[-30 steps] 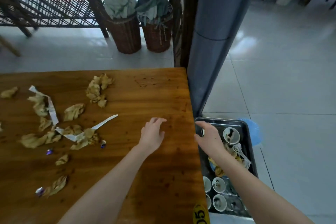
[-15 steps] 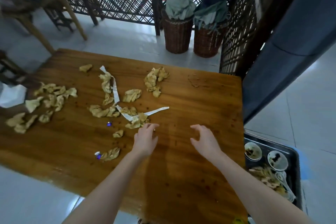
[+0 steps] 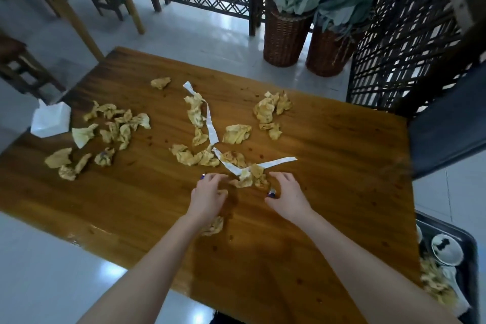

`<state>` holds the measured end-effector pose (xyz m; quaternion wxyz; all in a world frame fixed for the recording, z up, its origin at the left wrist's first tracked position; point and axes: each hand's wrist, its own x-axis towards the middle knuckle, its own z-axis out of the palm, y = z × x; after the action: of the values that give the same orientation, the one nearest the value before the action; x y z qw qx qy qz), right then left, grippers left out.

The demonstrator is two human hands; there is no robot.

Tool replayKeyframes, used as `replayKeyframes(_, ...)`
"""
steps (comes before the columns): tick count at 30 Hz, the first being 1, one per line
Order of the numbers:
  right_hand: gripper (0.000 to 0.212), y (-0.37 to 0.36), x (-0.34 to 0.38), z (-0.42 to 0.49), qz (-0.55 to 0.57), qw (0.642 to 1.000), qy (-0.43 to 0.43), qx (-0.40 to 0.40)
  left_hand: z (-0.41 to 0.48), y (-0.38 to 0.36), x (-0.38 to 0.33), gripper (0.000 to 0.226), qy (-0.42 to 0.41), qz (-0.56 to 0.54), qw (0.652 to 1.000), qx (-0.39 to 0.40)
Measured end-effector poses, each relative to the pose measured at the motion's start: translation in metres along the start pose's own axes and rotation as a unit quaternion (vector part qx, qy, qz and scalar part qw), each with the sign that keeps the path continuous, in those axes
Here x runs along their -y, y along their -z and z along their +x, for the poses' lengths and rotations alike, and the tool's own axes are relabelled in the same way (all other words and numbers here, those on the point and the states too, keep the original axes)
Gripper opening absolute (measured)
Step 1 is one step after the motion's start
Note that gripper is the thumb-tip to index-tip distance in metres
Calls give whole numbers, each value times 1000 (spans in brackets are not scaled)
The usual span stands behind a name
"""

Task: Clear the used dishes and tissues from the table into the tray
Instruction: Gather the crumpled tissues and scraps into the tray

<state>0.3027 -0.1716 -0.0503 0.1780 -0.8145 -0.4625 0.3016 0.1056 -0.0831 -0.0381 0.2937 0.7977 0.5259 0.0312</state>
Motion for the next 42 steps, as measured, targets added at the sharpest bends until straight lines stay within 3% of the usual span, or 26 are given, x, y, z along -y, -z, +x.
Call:
replayKeyframes(7,78,-38,27,38,-63,997,-31,-25,34,17,36,43,-16,-27,1000,5)
replayKeyframes(12,90,-54,41,60,-98,993,-69,-1,51,23,52,43,-33,-40,999,15)
replayKeyframes(17,74,-67,53,69,-130,988,-86,3,62,31,65,38,-35,-48,998,16)
replayKeyframes(28,21,-65,67,67,-58,996,-53,-34,68,42,74,40,-29,-65,997,31)
replayKeyframes(38,23,-35,89,85,-9,994,-15,-104,78,57,74,40,-41,-82,996,1)
replayKeyframes(42,31,-40,101,101,2,995,-1,-97,82,60,78,40,-41,-86,995,-8)
